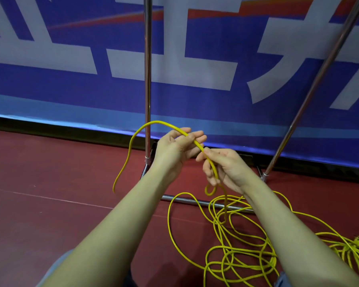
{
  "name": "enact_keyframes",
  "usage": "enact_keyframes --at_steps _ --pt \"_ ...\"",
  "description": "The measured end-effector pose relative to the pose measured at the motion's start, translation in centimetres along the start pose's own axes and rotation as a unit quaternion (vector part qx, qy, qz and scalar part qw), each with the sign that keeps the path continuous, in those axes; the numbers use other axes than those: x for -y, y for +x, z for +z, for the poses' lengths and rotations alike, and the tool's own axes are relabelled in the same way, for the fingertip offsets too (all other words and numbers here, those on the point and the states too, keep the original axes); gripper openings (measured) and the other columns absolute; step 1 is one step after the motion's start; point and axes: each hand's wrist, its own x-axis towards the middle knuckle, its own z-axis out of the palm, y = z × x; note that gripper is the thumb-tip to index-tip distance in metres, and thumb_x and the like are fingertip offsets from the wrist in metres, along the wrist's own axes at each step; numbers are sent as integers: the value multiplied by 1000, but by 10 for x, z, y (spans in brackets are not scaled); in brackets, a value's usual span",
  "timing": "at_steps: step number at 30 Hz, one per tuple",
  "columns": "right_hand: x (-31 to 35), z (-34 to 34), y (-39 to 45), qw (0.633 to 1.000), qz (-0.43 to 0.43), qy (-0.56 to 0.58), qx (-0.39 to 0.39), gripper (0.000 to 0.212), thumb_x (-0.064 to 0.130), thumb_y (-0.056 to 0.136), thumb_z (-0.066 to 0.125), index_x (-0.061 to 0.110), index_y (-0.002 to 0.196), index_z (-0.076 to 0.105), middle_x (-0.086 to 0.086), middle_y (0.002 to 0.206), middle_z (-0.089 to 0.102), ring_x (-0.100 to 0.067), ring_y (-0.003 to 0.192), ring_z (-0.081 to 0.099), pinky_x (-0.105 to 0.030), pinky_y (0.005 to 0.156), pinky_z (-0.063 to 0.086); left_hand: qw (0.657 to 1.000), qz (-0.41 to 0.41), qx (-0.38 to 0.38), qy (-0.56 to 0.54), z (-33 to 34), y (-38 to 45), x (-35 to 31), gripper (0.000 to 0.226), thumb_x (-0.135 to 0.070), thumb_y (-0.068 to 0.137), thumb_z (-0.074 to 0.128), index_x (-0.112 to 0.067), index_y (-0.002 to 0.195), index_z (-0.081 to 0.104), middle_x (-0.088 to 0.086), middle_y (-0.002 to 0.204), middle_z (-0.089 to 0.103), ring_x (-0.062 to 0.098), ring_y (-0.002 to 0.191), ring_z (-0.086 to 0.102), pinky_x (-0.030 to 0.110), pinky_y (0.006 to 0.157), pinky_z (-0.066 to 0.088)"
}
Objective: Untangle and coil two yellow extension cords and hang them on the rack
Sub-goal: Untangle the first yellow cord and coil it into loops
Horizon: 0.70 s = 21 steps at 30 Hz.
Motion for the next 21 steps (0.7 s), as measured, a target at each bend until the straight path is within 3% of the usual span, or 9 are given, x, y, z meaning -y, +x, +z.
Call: enact_keyframes --at_steps 3,6,11,15,17,21 --pt "-11 -9 -5 999 35 -6 29 37 34 86 49 0 78 61 -9 48 55 -22 42 54 -28 50 39 997 22 -38 -59 -7 7 -10 12 8 93 45 -3 98 47 19 94 66 23 79 71 30 72 59" --pt "-24 -24 -10 997 53 -14 47 30 28 86 55 -1 82 62 -10 57 60 -20 55 58 -28 62 46 987 46 -99 -116 -22 14 -20 19 8 94 46 0 111 44 20 100 63 26 86 68 31 76 58" --pt "-26 -29 -14 995 72 -59 25 15 16 88 58 1 84 61 -6 58 61 -14 45 53 -21 50 45 966 55 -198 -156 -42 19 -14 30 6 95 46 6 125 42 21 113 58 33 111 60 35 83 53" --pt "-14 -27 -15 998 43 -37 -18 22 11 95 44 2 84 60 -6 56 60 -14 39 54 -21 43 44 994 -24 -87 -62 -24 11 -1 8 -2 94 51 -5 102 49 17 100 65 22 85 70 31 75 58" --pt "-9 -23 -15 999 38 -22 -11 21 12 95 44 2 86 60 -7 58 62 -15 41 57 -21 44 46 998 -53 -38 -24 -12 4 8 12 4 92 52 -4 100 48 16 89 69 22 78 72 31 73 59" --pt "-5 -13 -15 999 33 2 14 22 19 92 46 3 89 61 -8 62 65 -18 51 64 -22 53 51 999 -39 -26 -25 -2 3 7 15 8 92 48 -2 103 46 17 91 68 23 77 72 31 70 60"
